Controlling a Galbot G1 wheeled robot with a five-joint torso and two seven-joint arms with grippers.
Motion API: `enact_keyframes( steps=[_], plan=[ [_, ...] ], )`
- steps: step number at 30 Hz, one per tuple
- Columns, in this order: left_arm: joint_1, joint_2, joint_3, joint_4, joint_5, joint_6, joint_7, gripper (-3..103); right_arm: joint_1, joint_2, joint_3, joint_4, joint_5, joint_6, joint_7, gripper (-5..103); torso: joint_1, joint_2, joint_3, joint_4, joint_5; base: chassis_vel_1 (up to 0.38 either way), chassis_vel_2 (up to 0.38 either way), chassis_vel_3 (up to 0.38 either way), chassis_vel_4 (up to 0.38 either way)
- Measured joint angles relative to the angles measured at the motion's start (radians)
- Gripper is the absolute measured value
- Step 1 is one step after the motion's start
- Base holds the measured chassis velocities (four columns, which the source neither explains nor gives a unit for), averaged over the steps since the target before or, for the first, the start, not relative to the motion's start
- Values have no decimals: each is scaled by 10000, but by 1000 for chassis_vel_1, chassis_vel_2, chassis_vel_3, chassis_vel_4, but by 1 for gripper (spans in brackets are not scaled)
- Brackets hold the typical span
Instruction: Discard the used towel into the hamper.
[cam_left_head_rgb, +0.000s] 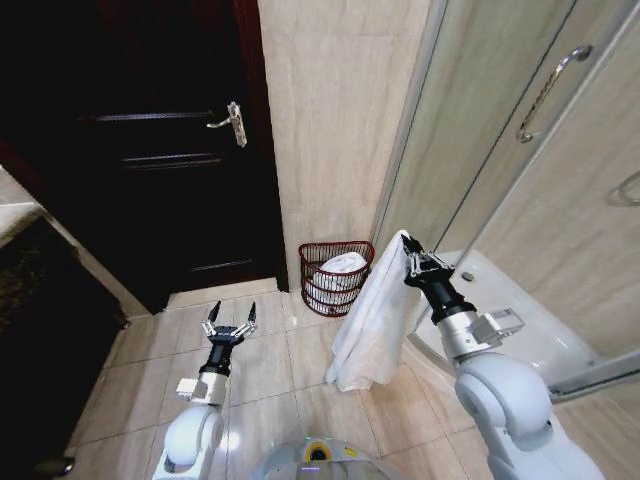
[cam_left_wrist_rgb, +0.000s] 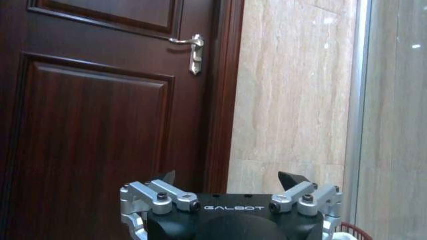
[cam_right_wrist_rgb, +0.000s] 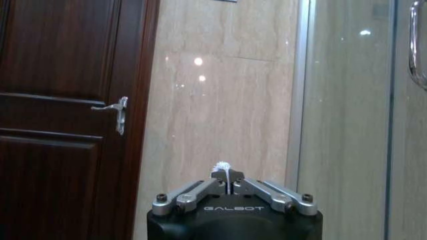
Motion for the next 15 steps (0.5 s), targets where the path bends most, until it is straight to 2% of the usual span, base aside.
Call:
enact_keyframes(
  steps=[15],
  plan=[
    [157,-6,-84,-133,1,-43,9,100,-80,109,-50,0,-83,-114,28,1,278,616,339,0,0,-4,3,3,-1]
  ],
)
